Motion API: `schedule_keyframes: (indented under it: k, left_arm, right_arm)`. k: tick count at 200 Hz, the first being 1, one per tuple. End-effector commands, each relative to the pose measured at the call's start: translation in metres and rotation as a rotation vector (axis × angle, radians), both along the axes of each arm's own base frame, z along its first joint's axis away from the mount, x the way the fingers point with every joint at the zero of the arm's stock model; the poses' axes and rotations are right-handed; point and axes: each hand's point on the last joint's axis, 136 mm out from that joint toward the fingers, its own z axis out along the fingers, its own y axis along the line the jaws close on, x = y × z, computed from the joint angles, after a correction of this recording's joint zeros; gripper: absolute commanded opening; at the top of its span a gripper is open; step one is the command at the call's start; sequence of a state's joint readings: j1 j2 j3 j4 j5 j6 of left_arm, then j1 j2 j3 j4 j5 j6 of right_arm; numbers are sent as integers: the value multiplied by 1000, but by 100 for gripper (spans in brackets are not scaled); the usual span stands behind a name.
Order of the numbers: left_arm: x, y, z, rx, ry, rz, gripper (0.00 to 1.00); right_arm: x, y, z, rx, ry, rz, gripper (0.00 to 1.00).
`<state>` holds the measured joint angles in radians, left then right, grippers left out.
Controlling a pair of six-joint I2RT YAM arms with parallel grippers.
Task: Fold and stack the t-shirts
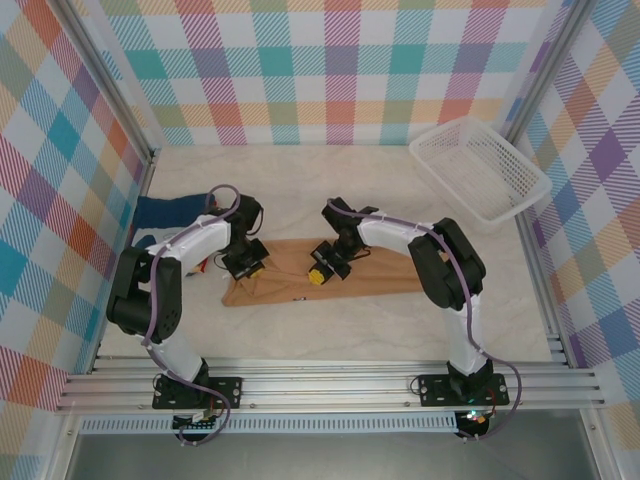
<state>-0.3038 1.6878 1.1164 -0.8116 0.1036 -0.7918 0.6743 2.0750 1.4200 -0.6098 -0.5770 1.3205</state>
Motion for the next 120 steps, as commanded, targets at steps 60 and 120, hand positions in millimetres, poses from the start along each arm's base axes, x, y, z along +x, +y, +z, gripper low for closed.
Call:
schedule_keyframes:
  k: [60, 120]
  left_arm:
    - [-25, 10, -7, 32, 58, -18, 0]
    - [-31, 12, -22, 68, 95, -36, 4]
  right_arm:
    - [-25, -23, -9, -79, 45, 51, 0]
    - [-22, -24, -16, -101, 25, 80, 0]
